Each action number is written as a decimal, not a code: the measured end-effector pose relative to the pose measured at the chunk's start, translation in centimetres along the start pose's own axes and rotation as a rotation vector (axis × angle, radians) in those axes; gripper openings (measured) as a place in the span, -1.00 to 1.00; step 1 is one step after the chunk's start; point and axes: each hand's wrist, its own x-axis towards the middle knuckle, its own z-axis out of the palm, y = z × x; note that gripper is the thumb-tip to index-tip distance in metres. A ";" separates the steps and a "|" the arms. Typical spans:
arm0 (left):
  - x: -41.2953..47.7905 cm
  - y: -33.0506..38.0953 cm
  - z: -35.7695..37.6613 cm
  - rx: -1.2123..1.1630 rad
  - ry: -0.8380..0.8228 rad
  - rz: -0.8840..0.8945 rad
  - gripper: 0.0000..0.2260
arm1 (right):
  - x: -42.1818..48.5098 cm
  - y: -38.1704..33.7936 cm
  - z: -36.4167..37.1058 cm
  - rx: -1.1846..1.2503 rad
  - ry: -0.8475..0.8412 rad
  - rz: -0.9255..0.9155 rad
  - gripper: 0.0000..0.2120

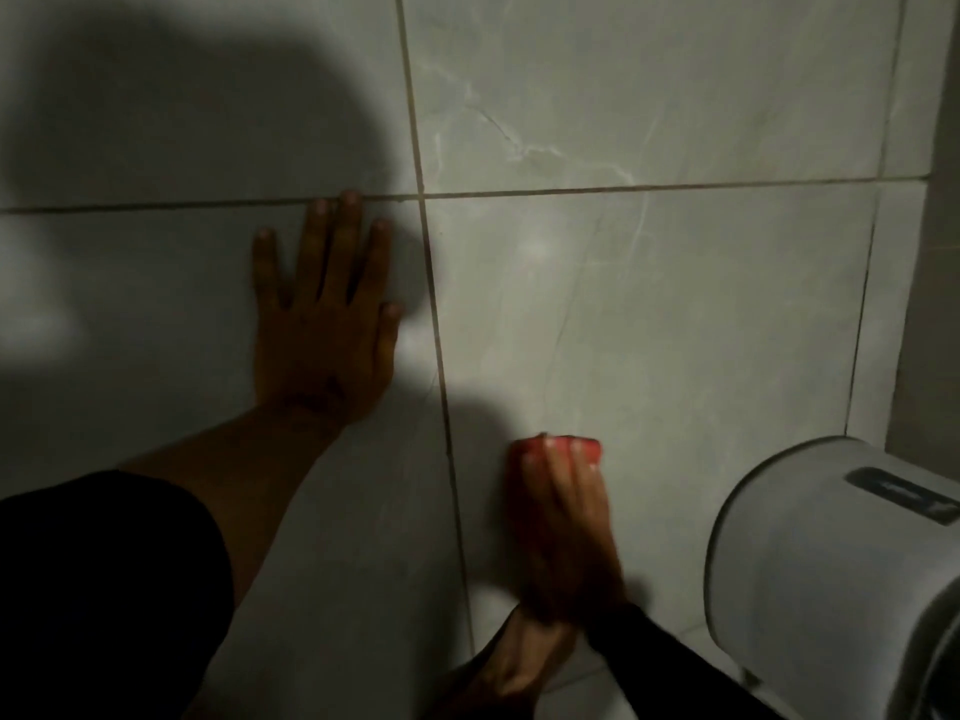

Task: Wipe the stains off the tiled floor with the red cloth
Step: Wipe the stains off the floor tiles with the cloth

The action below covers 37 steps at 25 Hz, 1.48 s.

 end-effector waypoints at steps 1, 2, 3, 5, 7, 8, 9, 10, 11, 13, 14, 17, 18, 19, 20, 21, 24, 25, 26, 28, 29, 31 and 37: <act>0.1 -0.1 0.0 0.006 0.001 0.001 -0.34 | 1.0 1.9 -0.6 -0.037 0.081 0.090 -0.43; 0.0 -0.1 0.1 0.013 0.001 0.004 -0.33 | 3.3 3.4 -1.9 -0.048 0.158 0.186 -0.44; 0.0 0.0 0.2 0.018 0.000 0.006 -0.33 | 6.9 4.5 -3.6 -0.014 0.235 0.285 -0.42; 0.0 0.1 0.3 0.019 -0.003 0.001 -0.33 | 15.8 4.5 -7.7 0.124 0.421 0.383 -0.32; 0.3 0.2 0.4 0.001 -0.005 -0.003 -0.34 | 20.4 0.5 -8.0 0.167 0.568 0.281 -0.31; 0.3 0.1 0.3 -0.011 -0.008 -0.008 -0.34 | 19.9 -2.4 -6.4 0.146 0.554 0.156 -0.33; 0.2 0.0 0.3 -0.020 -0.011 -0.014 -0.34 | 17.2 -5.4 -4.1 0.126 0.488 0.025 -0.35; 0.1 -0.2 0.2 -0.023 -0.015 -0.016 -0.34 | 12.5 -7.8 -1.7 0.113 0.365 -0.072 -0.32; 0.0 -0.2 0.2 -0.025 -0.017 -0.012 -0.34 | 7.3 -8.5 0.0 0.091 0.237 -0.127 -0.25; 0.0 -0.1 0.0 -0.031 -0.014 -0.004 -0.34 | -0.5 -5.8 2.0 0.030 0.115 -0.083 -0.21; 0.0 0.0 -0.3 -0.035 -0.016 -0.005 -0.34 | -1.6 -3.3 2.1 0.048 0.116 0.011 -0.31; 0.1 0.1 -0.8 -0.037 -0.043 -0.003 -0.34 | 3.5 4.8 -2.2 0.130 0.157 0.469 -0.33; 0.1 0.1 -0.9 -0.034 -0.053 -0.005 -0.34 | 7.3 7.0 -4.7 0.191 0.226 0.570 -0.28; 0.1 0.2 -1.0 -0.037 -0.061 -0.007 -0.34 | 11.7 8.8 -7.3 0.226 0.334 0.619 -0.25; 0.1 0.3 -1.0 -0.043 -0.059 -0.011 -0.34 | 16.3 9.8 -9.9 0.243 0.413 0.646 -0.22; 0.1 0.3 -1.0 -0.042 -0.050 -0.012 -0.35 | 21.0 9.6 -12.3 0.221 0.471 0.610 -0.20; 0.2 0.2 -0.6 -0.031 -0.026 0.002 -0.35 | 28.4 3.0 -13.6 0.117 0.538 0.223 -0.21; 0.1 0.1 -0.5 -0.033 -0.025 0.001 -0.35 | 27.6 0.0 -11.9 0.099 0.551 0.110 -0.24; 0.0 -0.1 -0.4 -0.037 -0.024 -0.008 -0.35 | 24.9 -2.8 -9.7 0.114 0.533 -0.008 -0.27; -0.2 -0.2 -0.5 -0.035 -0.029 -0.014 -0.34 | 14.6 -5.7 -4.3 0.134 0.368 -0.192 -0.35; -0.2 -0.2 -0.5 -0.033 -0.035 -0.011 -0.34 | 8.9 -5.6 -2.5 0.113 0.232 -0.216 -0.35; -0.2 -0.2 -0.4 -0.013 -0.033 0.003 -0.34 | 1.4 -1.7 -0.6 0.101 0.116 -0.144 -0.34; -0.3 -0.3 0.1 0.021 -0.020 0.020 -0.34 | 13.5 10.2 -7.2 0.300 0.440 0.547 -0.28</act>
